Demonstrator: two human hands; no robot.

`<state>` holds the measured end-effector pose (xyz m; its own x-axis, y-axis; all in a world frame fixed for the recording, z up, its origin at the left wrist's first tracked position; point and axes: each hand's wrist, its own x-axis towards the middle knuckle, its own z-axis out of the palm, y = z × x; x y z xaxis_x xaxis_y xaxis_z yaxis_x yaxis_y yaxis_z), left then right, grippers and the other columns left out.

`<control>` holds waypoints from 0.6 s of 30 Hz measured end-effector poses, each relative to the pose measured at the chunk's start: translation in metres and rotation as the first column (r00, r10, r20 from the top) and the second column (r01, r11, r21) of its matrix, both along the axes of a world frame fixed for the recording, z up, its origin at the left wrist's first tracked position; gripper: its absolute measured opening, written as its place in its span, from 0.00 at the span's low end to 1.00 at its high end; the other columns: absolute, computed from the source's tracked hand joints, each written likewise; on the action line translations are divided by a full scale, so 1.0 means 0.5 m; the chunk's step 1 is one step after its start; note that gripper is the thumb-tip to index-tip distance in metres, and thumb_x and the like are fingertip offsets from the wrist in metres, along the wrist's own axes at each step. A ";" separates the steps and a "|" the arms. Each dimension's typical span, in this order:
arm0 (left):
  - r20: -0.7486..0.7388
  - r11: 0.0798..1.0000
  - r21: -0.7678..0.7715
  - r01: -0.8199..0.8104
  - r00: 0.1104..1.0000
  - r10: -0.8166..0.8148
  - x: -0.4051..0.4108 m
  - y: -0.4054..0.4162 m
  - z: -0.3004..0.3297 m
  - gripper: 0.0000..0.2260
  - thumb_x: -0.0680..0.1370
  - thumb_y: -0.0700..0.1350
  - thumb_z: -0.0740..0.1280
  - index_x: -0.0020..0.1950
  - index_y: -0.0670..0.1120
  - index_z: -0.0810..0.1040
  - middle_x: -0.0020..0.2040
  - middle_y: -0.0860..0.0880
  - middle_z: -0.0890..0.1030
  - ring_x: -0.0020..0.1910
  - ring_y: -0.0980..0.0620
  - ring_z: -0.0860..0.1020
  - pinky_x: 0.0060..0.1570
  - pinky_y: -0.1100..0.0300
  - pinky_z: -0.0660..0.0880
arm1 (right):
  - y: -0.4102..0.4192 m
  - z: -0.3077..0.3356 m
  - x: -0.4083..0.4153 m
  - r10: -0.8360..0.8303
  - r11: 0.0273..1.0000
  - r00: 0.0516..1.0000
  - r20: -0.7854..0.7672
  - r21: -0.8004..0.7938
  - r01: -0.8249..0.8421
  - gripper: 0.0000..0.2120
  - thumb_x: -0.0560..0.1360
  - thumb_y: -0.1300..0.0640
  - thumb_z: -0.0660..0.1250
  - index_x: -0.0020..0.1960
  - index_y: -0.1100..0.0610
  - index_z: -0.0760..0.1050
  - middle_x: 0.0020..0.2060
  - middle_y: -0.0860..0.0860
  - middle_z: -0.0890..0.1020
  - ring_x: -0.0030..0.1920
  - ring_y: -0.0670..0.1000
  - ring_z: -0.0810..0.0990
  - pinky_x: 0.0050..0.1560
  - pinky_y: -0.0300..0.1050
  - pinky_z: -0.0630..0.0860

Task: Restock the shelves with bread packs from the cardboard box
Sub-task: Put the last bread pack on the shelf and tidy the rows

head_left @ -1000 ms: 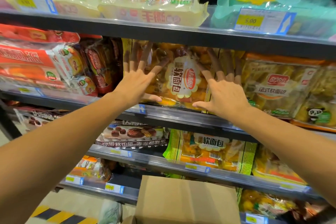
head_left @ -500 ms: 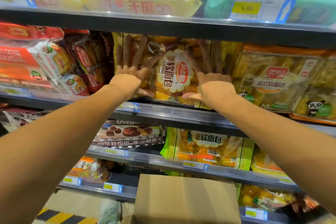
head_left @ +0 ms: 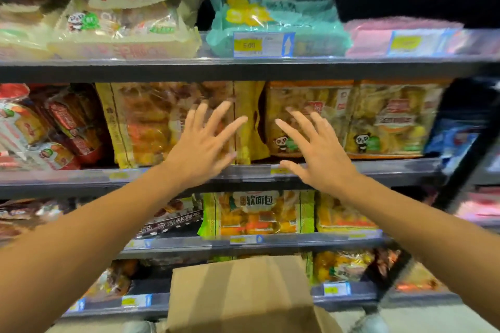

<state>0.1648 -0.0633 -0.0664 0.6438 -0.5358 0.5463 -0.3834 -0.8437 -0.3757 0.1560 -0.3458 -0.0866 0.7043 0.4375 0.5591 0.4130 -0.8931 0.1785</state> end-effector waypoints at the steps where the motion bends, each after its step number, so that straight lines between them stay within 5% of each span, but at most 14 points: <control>1: 0.001 0.999 0.012 0.037 0.999 -0.037 0.001 -0.039 -0.003 0.30 0.80 0.61 0.56 0.80 0.53 0.59 0.78 0.41 0.56 0.71 0.31 0.59 0.68 0.33 0.60 | -0.039 -0.003 -0.005 -0.027 0.999 1.000 -0.006 0.028 0.027 0.36 0.78 0.39 0.64 0.81 0.48 0.54 0.79 0.54 0.58 0.76 0.67 0.57 0.74 0.65 0.58; 8: -0.133 0.997 0.072 -0.022 0.991 0.032 0.034 -0.274 0.001 0.30 0.81 0.63 0.54 0.81 0.58 0.49 0.78 0.42 0.57 0.69 0.33 0.64 0.64 0.39 0.65 | -0.273 -0.009 -0.004 -0.321 0.931 0.946 -0.046 0.165 0.324 0.31 0.78 0.43 0.66 0.77 0.53 0.63 0.76 0.62 0.60 0.74 0.73 0.57 0.71 0.70 0.59; 14: -0.390 0.993 -0.064 -0.096 0.919 0.064 0.074 -0.380 0.060 0.22 0.82 0.62 0.56 0.69 0.49 0.71 0.63 0.45 0.78 0.59 0.43 0.78 0.51 0.49 0.75 | -0.343 0.018 0.043 -0.458 0.873 0.874 -0.163 0.100 0.477 0.27 0.79 0.39 0.61 0.69 0.56 0.68 0.66 0.64 0.67 0.63 0.69 0.66 0.64 0.66 0.66; 18: -0.516 0.977 0.050 -0.206 0.833 0.201 0.121 -0.401 0.059 0.23 0.82 0.61 0.58 0.67 0.44 0.74 0.58 0.45 0.80 0.48 0.49 0.75 0.45 0.57 0.70 | -0.338 0.049 0.081 -0.494 0.855 0.821 -0.287 0.014 0.519 0.35 0.78 0.33 0.58 0.74 0.57 0.66 0.57 0.65 0.78 0.58 0.68 0.76 0.57 0.59 0.73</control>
<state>0.2255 -0.2636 -0.0371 0.9271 -0.3587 0.1084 -0.3390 -0.9261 -0.1654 0.1965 -0.5146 -0.0619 0.9386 -0.0638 0.3392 -0.0821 -0.9958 0.0398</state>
